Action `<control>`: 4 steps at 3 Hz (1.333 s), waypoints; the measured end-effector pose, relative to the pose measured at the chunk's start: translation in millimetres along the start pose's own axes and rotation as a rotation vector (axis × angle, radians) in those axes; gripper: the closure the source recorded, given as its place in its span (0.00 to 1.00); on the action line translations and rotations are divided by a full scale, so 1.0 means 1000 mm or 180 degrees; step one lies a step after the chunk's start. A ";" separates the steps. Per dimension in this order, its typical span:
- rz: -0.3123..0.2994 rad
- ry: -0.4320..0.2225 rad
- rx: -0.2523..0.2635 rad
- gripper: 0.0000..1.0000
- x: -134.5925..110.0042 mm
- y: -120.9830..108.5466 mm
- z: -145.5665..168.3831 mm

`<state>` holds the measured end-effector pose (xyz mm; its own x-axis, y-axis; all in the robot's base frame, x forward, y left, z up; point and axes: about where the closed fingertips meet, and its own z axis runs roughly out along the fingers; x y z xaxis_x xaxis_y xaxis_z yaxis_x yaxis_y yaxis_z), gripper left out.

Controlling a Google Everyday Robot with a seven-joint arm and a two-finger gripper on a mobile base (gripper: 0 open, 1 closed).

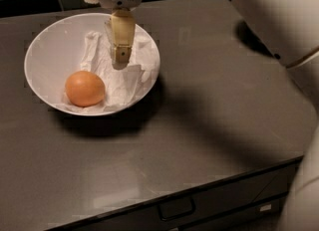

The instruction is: Pick orange from white bowl

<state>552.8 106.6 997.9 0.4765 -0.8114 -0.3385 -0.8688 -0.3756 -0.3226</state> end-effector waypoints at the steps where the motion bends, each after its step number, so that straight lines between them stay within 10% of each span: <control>1: -0.0058 -0.0079 -0.0065 0.00 -0.009 -0.002 0.013; 4: -0.0127 -0.0260 -0.0224 0.31 -0.022 0.000 0.046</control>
Offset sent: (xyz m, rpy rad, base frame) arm -0.0119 0.0302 -0.0306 0.0213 0.0733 0.0782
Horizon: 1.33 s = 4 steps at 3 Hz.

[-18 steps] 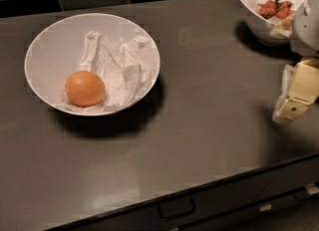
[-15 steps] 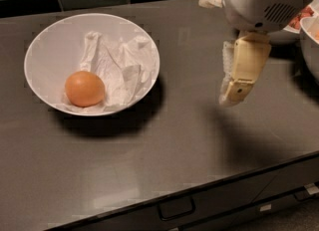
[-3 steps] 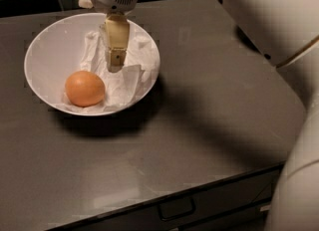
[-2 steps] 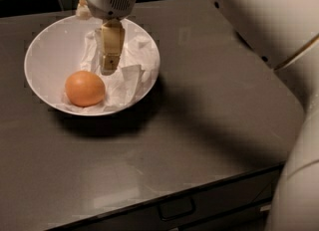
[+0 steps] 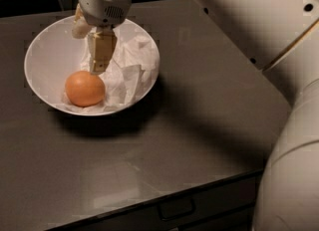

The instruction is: Pick orange from white bowl

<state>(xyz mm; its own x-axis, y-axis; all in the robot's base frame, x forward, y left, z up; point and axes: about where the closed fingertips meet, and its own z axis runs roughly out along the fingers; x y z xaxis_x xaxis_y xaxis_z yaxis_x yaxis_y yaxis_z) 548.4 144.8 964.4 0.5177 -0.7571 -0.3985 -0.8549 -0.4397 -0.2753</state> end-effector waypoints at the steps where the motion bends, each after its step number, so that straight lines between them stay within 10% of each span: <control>1: -0.0042 -0.0053 -0.0047 0.32 -0.001 -0.005 0.011; 4: -0.0031 -0.0168 -0.0149 0.27 -0.006 0.001 0.032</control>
Offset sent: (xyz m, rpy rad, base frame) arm 0.0069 0.0154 -0.0158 0.0060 0.0350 0.0509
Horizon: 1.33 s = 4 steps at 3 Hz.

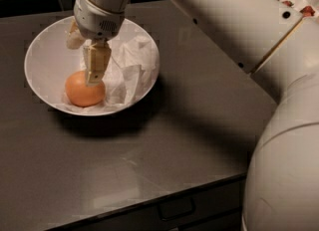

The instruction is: Pick orange from white bowl

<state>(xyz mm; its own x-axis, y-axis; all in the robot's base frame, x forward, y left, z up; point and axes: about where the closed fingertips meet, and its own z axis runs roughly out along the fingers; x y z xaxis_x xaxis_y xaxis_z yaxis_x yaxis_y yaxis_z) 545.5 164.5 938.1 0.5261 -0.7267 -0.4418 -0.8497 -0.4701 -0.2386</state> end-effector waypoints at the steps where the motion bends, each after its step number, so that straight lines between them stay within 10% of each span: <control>1: 0.0040 -0.0048 -0.0025 0.28 -0.002 0.008 0.009; 4: 0.0059 -0.0086 -0.0118 0.28 0.001 0.013 0.027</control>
Offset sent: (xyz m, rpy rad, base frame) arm -0.0168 0.0037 -0.0227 0.0150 0.0489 -0.0036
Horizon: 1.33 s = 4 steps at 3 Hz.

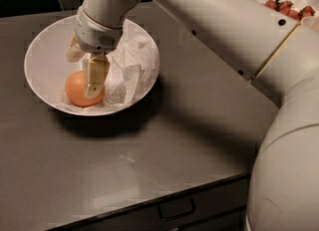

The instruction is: Pick orange from white bowl

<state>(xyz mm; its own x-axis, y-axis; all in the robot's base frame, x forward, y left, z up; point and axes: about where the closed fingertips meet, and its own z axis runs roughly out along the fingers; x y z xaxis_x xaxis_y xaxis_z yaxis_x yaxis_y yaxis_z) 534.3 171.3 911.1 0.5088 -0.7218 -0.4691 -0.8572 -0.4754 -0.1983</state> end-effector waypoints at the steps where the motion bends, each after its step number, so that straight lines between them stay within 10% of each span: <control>1: 0.0025 0.0002 -0.0050 0.28 0.005 0.001 0.008; 4: 0.0084 0.0111 -0.0296 0.28 0.016 0.000 0.033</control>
Offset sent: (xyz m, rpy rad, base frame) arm 0.0007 -0.0037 -0.0232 -0.0437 0.0415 -0.0052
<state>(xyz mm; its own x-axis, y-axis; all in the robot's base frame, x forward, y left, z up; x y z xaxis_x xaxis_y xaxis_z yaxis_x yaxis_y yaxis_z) 539.3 176.0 875.5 0.4900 -0.7509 -0.4427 -0.8600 -0.4994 -0.1049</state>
